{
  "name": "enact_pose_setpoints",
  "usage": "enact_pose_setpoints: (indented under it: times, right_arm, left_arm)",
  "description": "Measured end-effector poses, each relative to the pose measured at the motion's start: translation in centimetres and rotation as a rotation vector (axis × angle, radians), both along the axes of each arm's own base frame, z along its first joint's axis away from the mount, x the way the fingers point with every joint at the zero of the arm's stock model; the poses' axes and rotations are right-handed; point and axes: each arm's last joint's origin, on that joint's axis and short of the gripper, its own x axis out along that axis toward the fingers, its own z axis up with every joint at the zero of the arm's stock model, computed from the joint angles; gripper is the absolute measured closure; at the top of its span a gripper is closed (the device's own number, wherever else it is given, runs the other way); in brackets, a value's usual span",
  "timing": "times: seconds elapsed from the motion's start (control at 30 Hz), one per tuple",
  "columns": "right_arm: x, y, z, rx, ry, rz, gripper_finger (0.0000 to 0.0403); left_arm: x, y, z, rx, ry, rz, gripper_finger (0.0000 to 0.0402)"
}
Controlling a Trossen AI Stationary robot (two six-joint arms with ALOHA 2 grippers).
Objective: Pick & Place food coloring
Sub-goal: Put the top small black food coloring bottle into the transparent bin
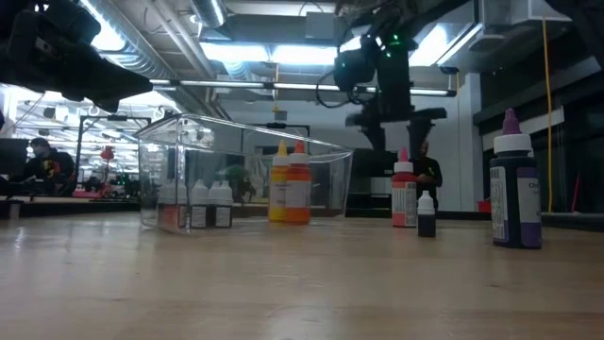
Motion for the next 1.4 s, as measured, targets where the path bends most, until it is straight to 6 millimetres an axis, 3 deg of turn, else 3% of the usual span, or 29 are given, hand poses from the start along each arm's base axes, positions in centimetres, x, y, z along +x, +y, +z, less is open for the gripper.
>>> enact_pose_setpoints:
  times: [0.3,0.5,1.07,1.4]
  right_arm:
    - [-1.5,1.2,-3.8,0.079,0.063,0.004,0.0095]
    - [-2.5,1.8,-4.9,0.071,-0.039,-0.038,0.0095]
    - [-3.7,1.5,-8.0,0.079,-0.08,-0.045,0.0096]
    - [-3.6,1.6,-8.0,0.106,-0.098,-0.039,0.0166]
  left_arm:
    - [0.0,0.0,0.0,0.0,0.0,0.0,0.0345]
    - [0.0,0.0,0.0,0.0,0.0,0.0,0.035]
    - [0.0,0.0,0.0,0.0,0.0,0.0,0.0349]
    - [0.0,0.0,0.0,0.0,0.0,0.0,0.0343]
